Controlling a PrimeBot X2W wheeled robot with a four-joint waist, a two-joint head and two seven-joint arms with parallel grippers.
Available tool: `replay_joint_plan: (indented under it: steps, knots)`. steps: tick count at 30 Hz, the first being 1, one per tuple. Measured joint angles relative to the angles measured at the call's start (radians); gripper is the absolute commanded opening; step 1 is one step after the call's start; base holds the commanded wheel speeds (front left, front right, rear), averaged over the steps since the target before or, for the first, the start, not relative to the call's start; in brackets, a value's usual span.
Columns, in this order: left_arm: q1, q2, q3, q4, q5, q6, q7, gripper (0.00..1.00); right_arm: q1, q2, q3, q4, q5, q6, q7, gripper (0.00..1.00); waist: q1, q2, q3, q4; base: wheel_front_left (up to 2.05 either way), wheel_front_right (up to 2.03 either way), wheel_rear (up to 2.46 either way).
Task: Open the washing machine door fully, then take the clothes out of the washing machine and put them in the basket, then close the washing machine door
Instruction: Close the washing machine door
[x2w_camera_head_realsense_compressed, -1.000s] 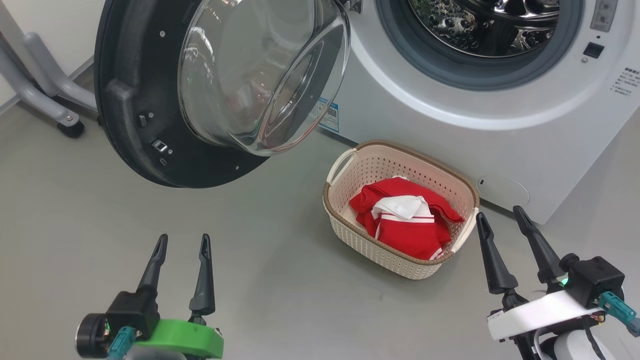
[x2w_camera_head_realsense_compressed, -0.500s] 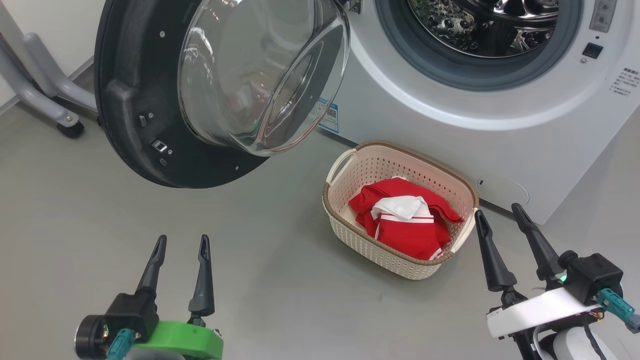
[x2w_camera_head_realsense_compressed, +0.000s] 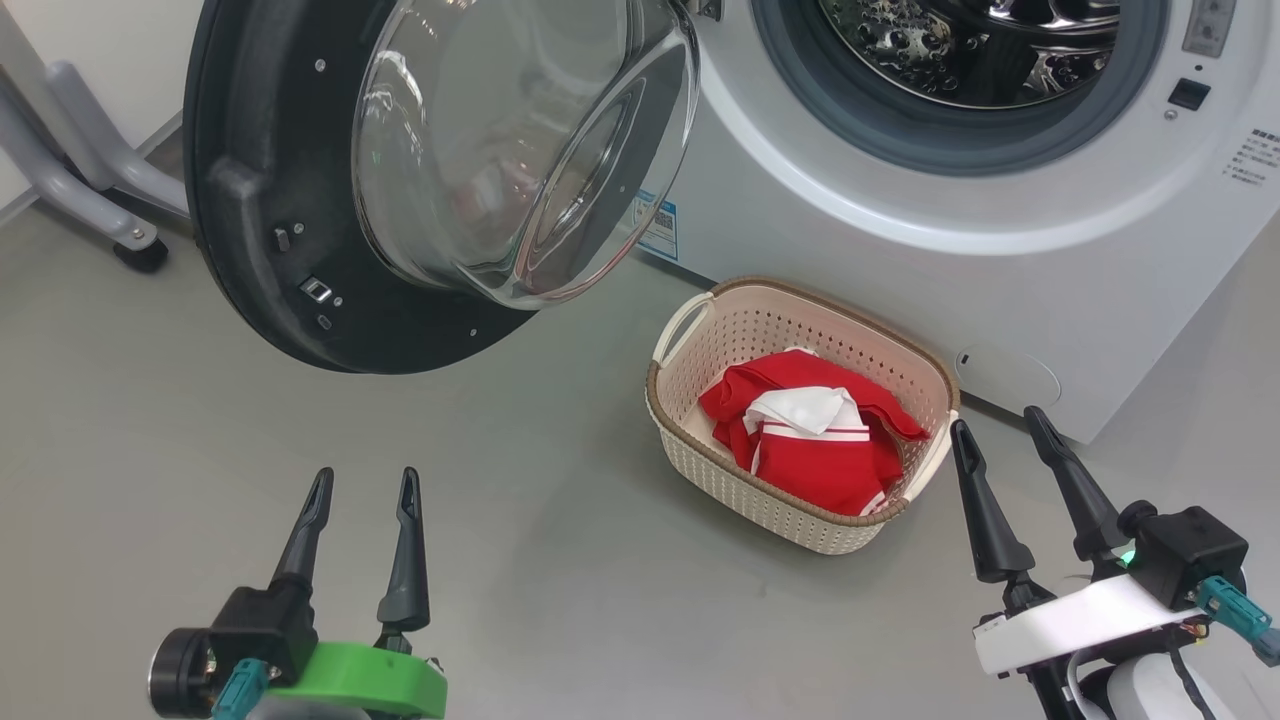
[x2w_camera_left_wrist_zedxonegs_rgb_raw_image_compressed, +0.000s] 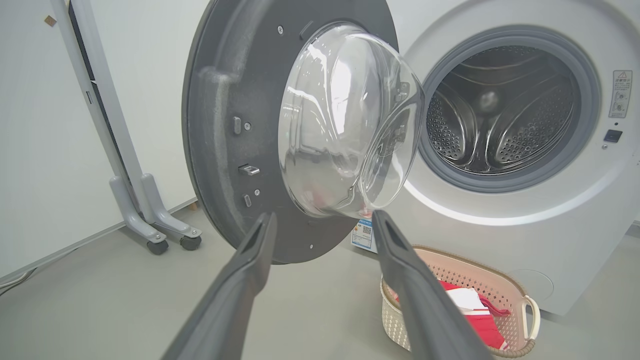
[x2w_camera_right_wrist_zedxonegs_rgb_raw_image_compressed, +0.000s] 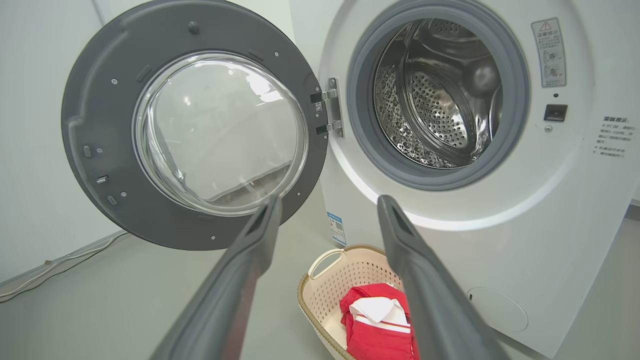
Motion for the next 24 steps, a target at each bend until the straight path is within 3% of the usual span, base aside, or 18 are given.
replay_joint_plan:
  steps: [1,2,3,12,24]
  knots:
    - [0.0,0.0,0.0,0.0,0.0,0.0,0.0,1.0,0.0,0.0,0.0,0.0,0.0,0.0,0.0,1.0,0.0,0.0,0.0,0.0,0.0,0.0,0.0]
    - [0.0,0.0,0.0,-0.002,0.0,0.0,0.0,0.56,0.0,0.0,0.0,-0.001,0.0,0.0,0.0,1.0,0.0001,0.0,0.001,0.0,0.0,0.0,0.0]
    - [0.0,0.0,0.0,-0.005,0.0,0.0,0.0,0.0,0.0,-0.001,-0.001,-0.003,0.0,0.0,0.0,1.0,0.0001,0.0,0.003,0.0,0.0,0.0,0.0]
    - [-0.002,0.007,0.034,-0.063,0.009,-0.002,0.0,0.0,0.002,-0.031,-0.012,-0.034,-0.001,0.0,0.0,1.0,0.0001,0.0,0.045,0.003,0.0,0.0,0.0]
    - [-0.085,0.161,0.175,-0.257,0.085,-0.011,0.0,0.0,0.002,-0.075,0.012,-0.092,-0.019,0.0,0.036,1.0,0.0001,0.0,0.137,-0.019,0.0,0.0,0.0]
